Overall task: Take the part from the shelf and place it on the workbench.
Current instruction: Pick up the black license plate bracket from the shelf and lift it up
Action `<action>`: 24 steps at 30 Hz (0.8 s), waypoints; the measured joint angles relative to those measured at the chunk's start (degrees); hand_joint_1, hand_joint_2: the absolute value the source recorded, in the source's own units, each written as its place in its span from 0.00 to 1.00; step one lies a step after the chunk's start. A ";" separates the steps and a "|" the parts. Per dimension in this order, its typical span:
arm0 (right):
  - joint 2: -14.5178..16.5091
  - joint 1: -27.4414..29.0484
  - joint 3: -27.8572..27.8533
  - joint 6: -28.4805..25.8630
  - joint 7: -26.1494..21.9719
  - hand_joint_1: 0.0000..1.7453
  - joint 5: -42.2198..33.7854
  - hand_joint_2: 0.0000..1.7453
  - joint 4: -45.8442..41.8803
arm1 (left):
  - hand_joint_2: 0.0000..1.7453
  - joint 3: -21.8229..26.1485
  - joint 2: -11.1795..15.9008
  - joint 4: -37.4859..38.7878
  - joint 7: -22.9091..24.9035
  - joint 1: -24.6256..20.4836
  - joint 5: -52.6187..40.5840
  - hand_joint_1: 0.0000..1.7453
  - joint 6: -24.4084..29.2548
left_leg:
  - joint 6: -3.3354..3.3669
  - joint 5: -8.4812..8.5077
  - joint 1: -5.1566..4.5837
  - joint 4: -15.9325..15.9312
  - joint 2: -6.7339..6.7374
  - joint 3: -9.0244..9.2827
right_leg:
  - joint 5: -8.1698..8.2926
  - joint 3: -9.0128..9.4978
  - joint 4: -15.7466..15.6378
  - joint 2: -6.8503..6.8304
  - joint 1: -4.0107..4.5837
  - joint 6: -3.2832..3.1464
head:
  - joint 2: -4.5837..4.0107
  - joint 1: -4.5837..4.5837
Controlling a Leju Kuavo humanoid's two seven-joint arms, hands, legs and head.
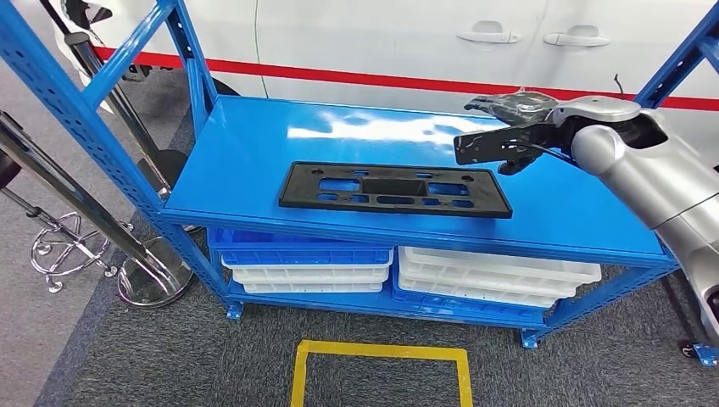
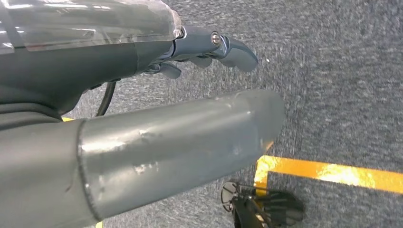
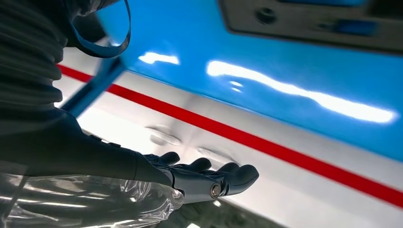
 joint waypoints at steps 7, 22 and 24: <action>-2.88 -3.04 7.97 3.68 1.13 0.00 -4.85 1.00 0.67 | 0.00 0.25 0.00 0.00 0.10 0.01 0.00 0.00 1.11 | 0.01 0.00 -0.06 0.00 -0.04 0.01 | 0.00 0.05 -0.02 -0.01 0.01 0.00 | 0.00 0.00; -5.89 7.56 15.47 -7.62 -2.44 0.00 -8.48 1.00 2.40 | 0.00 0.25 -0.10 0.00 -0.27 -0.01 -0.43 0.00 0.99 | 0.02 -0.02 -0.13 0.01 -0.02 0.07 | 0.00 0.09 -0.05 -0.01 -0.03 0.00 | -0.01 0.00; -5.87 9.44 15.43 -9.11 -3.19 0.00 -7.56 1.00 2.88 | 0.00 0.25 -0.13 0.00 -0.20 -0.01 -0.43 0.00 1.02 | 0.02 -0.02 -0.12 0.00 -0.02 0.07 | 0.00 0.10 -0.05 -0.02 -0.02 0.00 | 0.00 0.00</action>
